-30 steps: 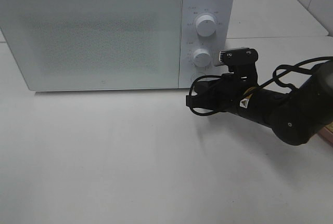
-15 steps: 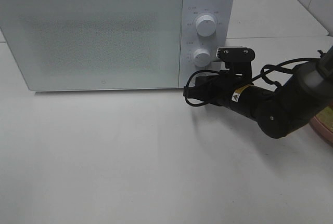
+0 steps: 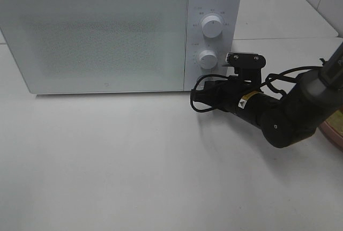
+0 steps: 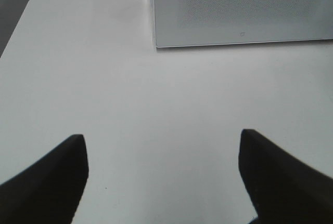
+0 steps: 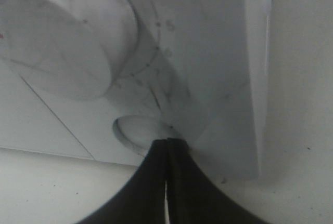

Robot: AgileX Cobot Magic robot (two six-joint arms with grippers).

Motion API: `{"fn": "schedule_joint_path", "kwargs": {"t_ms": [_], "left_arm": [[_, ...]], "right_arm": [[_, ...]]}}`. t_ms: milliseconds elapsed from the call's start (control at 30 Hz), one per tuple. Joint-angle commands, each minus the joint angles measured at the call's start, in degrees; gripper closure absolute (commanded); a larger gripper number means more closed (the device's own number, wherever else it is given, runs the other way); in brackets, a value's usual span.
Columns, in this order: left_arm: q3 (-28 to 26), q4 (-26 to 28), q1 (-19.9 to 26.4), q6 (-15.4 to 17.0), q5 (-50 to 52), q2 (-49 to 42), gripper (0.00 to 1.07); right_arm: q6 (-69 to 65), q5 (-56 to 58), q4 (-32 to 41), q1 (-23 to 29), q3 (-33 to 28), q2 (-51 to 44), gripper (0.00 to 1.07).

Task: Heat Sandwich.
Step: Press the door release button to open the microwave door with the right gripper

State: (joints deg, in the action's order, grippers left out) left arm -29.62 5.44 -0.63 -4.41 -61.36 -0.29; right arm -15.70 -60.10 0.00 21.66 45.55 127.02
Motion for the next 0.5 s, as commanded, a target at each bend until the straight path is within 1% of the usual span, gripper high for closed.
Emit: {"fn": "schedule_joint_path", "kwargs": {"t_ms": [33, 267, 433, 500], "left_arm": [[0.1, 0.2, -0.2, 0.3, 0.1, -0.2, 0.31], [0.1, 0.2, -0.2, 0.3, 0.1, -0.2, 0.31], [0.1, 0.2, -0.2, 0.3, 0.1, -0.2, 0.31], [0.1, 0.2, -0.2, 0.3, 0.1, -0.2, 0.31]], "right_arm": [[-0.2, -5.8, 1.8, -0.2, 0.9, -0.6, 1.07], [-1.3, -8.4, 1.9, -0.2, 1.0, -0.6, 1.07], [-1.8, -8.5, 4.0, -0.2, 2.3, -0.6, 1.07], [-1.8, -8.0, 4.6, -0.2, 3.7, -0.6, 1.07]]}}
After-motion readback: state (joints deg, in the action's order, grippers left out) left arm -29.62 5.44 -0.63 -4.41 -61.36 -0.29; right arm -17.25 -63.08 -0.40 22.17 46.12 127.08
